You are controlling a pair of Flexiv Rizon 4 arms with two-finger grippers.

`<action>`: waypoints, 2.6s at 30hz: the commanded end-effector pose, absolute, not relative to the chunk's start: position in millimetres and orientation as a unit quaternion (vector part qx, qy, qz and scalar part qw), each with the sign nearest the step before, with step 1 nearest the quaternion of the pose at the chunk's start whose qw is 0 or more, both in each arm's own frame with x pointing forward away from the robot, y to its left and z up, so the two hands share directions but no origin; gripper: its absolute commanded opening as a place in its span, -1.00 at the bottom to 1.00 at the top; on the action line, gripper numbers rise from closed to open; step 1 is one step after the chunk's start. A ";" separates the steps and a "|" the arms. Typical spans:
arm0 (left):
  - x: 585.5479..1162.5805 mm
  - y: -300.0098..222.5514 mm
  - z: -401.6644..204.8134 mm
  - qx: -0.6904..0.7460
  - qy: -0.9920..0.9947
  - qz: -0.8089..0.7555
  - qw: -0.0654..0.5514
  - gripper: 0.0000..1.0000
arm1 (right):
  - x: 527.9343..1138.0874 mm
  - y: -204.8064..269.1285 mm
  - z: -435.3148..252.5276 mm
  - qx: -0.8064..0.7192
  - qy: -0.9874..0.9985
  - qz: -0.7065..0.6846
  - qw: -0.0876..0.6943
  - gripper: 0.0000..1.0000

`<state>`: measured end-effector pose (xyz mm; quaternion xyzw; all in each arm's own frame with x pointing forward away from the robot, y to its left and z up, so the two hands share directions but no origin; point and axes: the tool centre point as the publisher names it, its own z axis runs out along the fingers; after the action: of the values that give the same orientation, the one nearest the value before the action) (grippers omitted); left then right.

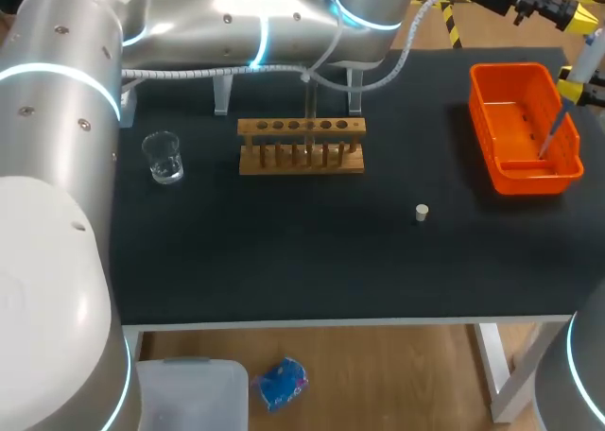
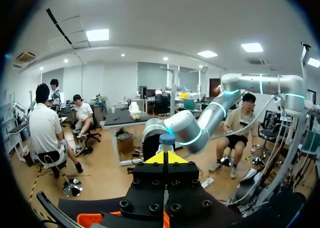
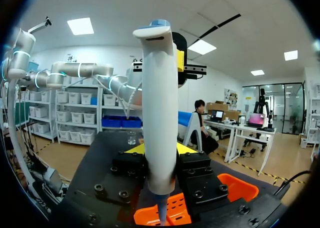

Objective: Invert the test tube, pick up the pipette, mount the tip to pipette, aspirate from beaker and dispense into the tube, eject the tip, return the pipette, and cap with the stopper.

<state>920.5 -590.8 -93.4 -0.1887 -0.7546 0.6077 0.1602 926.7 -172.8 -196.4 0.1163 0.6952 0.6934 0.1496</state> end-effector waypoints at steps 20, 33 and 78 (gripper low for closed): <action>918.0 -591.2 -99.4 -0.186 -0.751 0.615 0.154 -1.00 | 928.3 -172.1 -188.7 0.116 0.696 0.693 0.149 -1.00; 923.0 -579.3 -48.7 -0.192 -0.761 0.610 0.107 -1.00 | 928.3 -172.1 -188.7 0.116 0.696 0.693 0.149 -1.00; 880.2 -516.8 -50.2 -0.153 -0.772 0.612 0.082 1.00 | 928.3 -172.1 -188.7 0.116 0.696 0.693 0.149 -1.00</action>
<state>916.2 -556.4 -52.2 -0.1801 -0.7681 0.6037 0.1147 928.8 -172.3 -189.6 0.1153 0.6949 0.6940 0.1490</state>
